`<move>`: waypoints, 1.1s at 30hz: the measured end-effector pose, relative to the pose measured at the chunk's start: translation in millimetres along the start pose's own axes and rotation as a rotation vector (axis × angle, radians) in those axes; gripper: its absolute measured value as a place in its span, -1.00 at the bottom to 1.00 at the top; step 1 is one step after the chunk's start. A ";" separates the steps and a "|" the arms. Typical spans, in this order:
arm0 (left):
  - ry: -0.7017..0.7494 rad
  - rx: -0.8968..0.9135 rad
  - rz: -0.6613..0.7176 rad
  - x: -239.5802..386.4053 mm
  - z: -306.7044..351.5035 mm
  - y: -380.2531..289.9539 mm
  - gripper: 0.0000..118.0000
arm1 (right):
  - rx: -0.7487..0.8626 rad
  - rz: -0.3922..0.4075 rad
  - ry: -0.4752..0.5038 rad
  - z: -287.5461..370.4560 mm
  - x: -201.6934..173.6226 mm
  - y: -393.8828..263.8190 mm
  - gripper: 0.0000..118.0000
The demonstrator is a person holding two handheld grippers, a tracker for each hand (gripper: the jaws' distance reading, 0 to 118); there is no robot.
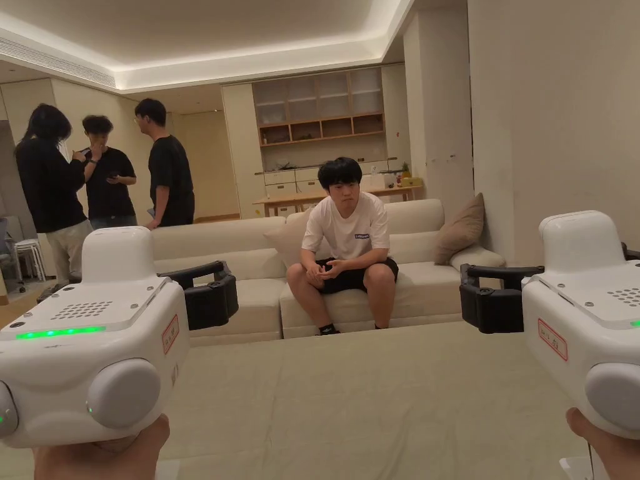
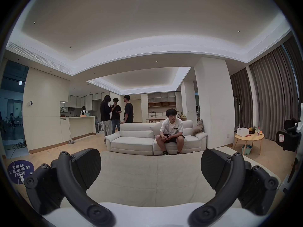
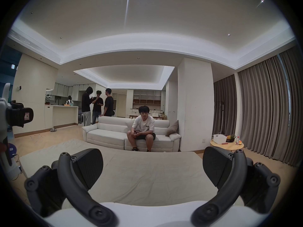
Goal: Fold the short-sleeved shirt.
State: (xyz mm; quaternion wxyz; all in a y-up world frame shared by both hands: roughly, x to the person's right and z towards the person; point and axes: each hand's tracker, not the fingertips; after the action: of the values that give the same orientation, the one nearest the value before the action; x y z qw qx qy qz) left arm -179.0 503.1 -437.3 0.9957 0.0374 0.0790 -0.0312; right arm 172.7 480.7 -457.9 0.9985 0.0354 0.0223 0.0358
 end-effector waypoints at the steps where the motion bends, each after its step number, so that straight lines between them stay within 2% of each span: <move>1: 0.000 -0.005 0.002 -0.1 -0.3 -0.5 1.00 | 0.000 0.004 -0.002 3.0 -1.0 1.6 1.00; 33: -0.001 -0.056 0.013 1.3 -8.9 -0.2 1.00 | -0.007 0.007 -0.017 2.3 0.0 -0.6 1.00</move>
State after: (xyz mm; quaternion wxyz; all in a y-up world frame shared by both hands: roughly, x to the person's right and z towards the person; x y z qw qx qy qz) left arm -179.1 503.5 -446.2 0.9966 0.0100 0.0789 -0.0225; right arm 172.8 480.0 -455.7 0.9986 0.0323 0.0136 0.0391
